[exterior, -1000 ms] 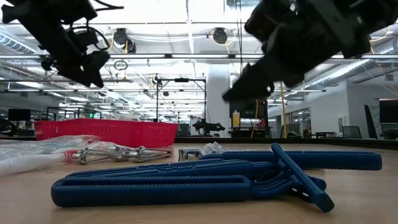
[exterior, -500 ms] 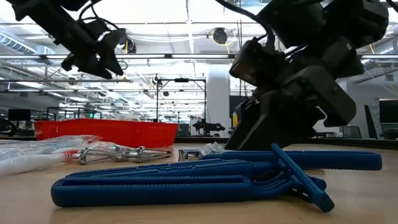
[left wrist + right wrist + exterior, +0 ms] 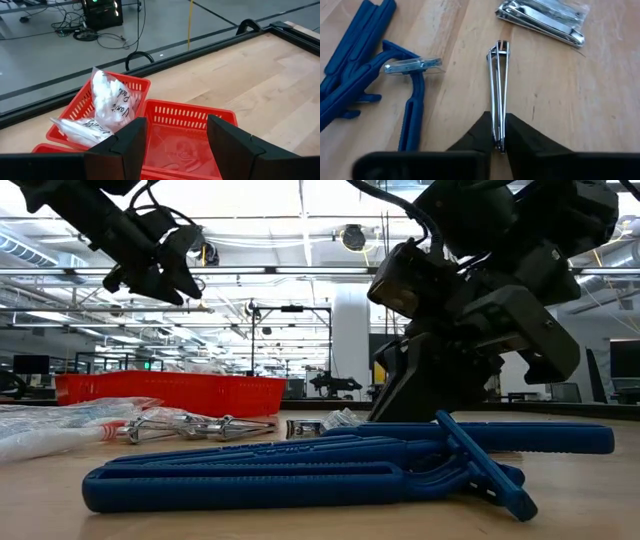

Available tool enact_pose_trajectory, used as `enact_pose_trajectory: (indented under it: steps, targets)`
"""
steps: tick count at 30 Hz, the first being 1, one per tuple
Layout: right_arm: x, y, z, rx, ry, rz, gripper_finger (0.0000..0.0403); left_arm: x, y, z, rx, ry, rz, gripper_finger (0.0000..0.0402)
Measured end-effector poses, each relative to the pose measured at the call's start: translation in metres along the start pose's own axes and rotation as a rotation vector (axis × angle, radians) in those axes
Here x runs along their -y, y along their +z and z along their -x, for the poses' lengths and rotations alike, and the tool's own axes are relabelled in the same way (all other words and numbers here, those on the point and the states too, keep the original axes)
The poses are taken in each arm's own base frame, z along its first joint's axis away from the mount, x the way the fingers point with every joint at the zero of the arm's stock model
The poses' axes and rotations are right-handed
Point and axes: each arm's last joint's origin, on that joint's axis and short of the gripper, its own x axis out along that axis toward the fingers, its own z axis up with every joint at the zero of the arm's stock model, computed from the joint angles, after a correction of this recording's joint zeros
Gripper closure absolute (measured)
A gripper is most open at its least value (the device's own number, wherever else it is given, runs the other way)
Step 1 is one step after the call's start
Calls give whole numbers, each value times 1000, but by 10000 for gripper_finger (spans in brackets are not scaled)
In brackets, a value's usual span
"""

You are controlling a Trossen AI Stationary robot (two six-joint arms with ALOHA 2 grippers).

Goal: Pick & Place Travel size toiletries
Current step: Put the nail cutter into the horizontal left red bin

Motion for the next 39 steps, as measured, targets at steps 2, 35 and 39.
enact_pose_trajectory:
  steps: [2,35,39]
  targets:
    - [3,1,2,0,17,17,385,0,0,0,0,0,0,200]
    - [87,37,106,834,-213,75,385,82,2,-43,250,-783,-348,211]
    - [85,31,108,864,-212,79,385,102,-2,-43,404,-1006,-403,211]
